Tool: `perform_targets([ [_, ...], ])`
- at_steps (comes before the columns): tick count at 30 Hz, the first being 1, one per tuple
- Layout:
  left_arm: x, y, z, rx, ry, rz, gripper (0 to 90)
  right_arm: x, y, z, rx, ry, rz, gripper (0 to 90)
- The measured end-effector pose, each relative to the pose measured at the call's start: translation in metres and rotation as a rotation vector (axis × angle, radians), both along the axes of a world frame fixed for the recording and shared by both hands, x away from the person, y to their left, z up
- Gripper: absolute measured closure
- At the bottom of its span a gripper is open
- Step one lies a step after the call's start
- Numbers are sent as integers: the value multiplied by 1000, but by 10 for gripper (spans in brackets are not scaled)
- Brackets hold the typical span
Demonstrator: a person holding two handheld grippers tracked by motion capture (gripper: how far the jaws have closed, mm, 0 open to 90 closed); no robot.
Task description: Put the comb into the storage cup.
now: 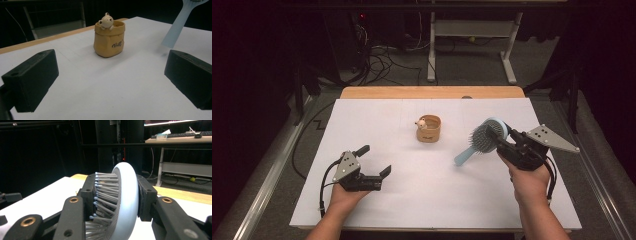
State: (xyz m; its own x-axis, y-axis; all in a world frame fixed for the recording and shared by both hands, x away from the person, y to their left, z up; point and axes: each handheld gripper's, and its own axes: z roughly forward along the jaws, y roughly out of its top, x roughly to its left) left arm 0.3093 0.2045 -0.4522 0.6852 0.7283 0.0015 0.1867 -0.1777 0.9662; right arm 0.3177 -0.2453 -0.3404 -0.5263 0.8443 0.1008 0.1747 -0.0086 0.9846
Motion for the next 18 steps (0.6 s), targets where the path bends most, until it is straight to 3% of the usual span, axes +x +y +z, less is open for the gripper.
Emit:
perform_targets([
  [18, -1, -1, -1, 18, -6, -8, 0, 15, 17, 10, 14, -26, 9, 605],
])
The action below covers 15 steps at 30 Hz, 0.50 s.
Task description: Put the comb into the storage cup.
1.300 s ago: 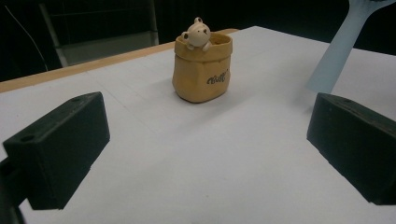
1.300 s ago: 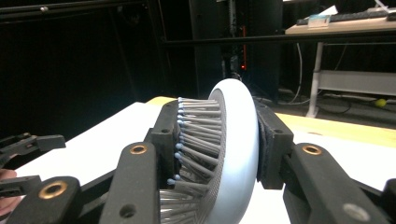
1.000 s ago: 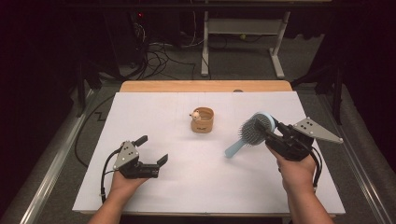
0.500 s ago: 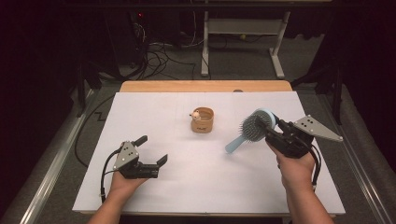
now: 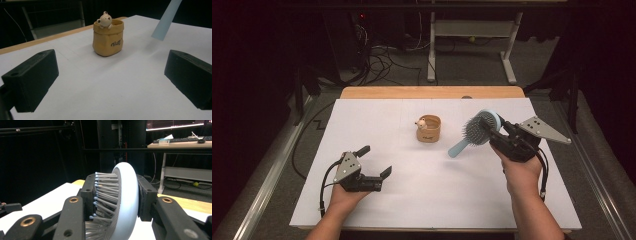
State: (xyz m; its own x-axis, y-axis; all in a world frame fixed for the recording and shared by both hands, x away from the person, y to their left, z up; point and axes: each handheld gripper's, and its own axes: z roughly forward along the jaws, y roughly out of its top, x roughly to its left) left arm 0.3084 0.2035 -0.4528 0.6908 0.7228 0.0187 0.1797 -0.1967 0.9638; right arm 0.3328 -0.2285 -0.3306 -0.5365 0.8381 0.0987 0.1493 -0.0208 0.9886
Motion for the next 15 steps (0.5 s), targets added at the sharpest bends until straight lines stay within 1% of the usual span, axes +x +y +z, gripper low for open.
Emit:
perform_targets([
  [3, 0, -1, 0, 6, -2, -2, 0, 2, 2, 2, 2, -4, -3, 605],
  [11, -1, -1, 0, -3, -8, -11, 0, 6, 6, 11, 7, -24, -3, 604],
  [15, -1, -1, -1, 3, -7, -16, 0, 8, 7, 16, 8, -30, -5, 605],
])
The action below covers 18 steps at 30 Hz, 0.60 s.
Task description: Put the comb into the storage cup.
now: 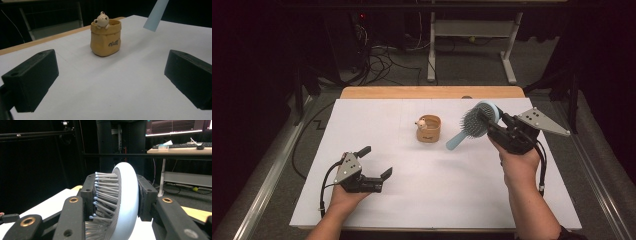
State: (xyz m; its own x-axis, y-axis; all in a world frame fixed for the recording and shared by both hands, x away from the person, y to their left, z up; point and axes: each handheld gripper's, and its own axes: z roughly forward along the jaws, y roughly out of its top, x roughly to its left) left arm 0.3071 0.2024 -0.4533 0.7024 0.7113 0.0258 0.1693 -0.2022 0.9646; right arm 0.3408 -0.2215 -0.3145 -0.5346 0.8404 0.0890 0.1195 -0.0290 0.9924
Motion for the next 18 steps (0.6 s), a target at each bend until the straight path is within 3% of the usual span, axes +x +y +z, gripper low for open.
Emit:
perform_targets([
  [18, -1, 0, 0, 2, -1, -9, 0, 7, 19, 24, -13, -40, 10, 605],
])
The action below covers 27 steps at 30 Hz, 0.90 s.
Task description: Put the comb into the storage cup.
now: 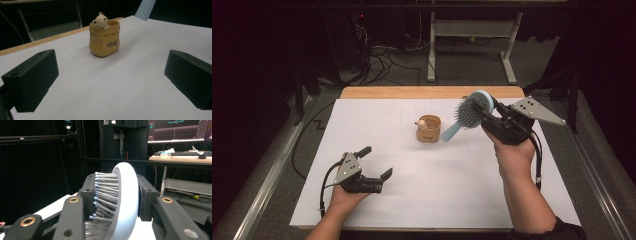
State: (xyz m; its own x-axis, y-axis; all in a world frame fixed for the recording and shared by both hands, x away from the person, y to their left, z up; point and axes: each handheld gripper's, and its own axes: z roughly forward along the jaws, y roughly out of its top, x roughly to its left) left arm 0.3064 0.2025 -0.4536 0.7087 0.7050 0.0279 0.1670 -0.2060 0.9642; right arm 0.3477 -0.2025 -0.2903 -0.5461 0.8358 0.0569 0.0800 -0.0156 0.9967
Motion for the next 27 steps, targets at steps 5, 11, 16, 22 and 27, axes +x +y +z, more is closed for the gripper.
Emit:
perform_targets([
  [5, 0, -1, -1, 8, -3, -2, 0, 1, 4, 5, 6, -7, -5, 605],
  [11, -1, 0, 0, -5, -8, -4, 0, 7, 7, 9, 9, -16, -11, 604],
  [16, 0, 0, 0, 2, -4, -8, 0, 14, 9, 11, 15, -18, -18, 604],
  [22, 0, 0, -1, 2, -2, -10, 0, 25, 15, 14, 15, -14, -22, 605],
  [27, -1, -1, 0, -7, -6, -14, 0, 36, 23, 13, 22, -12, -17, 605],
])
